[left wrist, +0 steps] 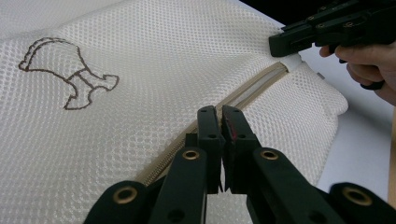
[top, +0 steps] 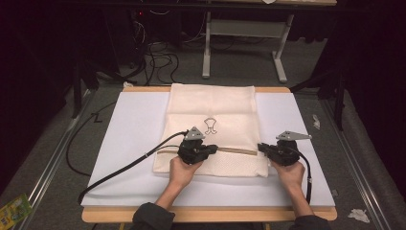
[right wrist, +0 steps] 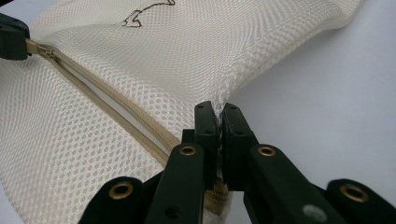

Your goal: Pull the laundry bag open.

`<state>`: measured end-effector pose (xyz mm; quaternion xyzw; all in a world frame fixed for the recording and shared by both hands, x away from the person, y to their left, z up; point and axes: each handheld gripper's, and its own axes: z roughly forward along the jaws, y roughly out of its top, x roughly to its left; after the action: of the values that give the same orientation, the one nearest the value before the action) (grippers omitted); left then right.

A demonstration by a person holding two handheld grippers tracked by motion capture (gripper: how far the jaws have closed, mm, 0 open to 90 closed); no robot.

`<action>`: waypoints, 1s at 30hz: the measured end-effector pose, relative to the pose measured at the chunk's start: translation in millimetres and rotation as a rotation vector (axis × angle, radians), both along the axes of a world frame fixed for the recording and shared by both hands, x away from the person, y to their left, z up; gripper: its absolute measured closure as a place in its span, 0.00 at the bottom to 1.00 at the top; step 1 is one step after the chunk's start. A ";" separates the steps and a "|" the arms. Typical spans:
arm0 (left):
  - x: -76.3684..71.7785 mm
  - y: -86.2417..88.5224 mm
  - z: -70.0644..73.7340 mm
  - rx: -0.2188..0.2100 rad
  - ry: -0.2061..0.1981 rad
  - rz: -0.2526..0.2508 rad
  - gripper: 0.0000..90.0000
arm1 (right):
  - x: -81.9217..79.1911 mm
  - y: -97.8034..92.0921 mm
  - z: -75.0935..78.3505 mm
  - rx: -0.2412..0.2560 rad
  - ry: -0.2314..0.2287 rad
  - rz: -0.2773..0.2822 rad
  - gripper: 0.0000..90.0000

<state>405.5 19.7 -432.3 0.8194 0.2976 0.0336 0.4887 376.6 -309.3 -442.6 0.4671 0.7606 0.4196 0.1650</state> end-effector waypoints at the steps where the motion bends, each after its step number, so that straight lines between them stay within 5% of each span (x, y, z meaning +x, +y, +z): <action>1: 0.0 -0.1 -0.7 0.002 -0.001 -0.001 0.97 | -0.1 0.1 -0.1 0.000 -0.001 0.000 0.98; 30: 0.0 34.4 3.0 -0.016 -0.008 0.066 0.97 | 3.3 4.8 -4.3 -0.006 -0.003 -0.002 0.98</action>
<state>405.6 54.1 -429.3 0.8051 0.3229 0.0508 0.4950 379.9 -304.5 -446.9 0.4666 0.7611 0.4180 0.1681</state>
